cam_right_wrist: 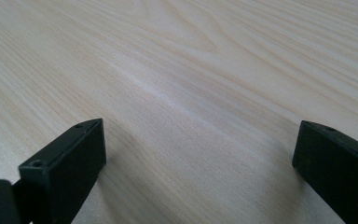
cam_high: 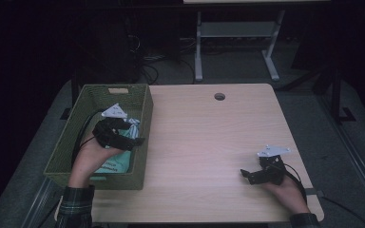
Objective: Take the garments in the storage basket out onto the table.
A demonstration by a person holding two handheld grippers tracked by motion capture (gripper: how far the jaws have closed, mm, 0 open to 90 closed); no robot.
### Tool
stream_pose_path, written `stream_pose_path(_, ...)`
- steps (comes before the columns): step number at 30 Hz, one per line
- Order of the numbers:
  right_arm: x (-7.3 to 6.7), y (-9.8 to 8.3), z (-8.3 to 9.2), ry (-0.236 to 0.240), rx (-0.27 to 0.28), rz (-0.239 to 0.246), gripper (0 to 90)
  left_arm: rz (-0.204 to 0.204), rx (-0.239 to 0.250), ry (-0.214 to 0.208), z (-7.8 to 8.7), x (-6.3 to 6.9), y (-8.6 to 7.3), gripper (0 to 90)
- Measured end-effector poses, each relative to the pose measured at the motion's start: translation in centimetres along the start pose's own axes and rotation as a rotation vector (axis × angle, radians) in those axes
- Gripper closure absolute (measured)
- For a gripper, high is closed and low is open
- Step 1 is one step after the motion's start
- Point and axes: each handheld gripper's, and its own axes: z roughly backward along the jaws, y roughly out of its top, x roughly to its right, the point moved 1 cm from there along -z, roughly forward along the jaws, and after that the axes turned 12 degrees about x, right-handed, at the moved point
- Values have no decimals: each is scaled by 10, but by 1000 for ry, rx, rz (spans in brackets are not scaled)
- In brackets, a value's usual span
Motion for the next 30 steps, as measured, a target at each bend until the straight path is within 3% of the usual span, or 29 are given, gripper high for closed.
stream_pose_path(19,0,0,0,0,0,0,22,46,-41,71,12,-25,-21,232)
stream_pose_path(30,0,0,0,0,0,0,23,28,-58,75,9,-39,-34,267)
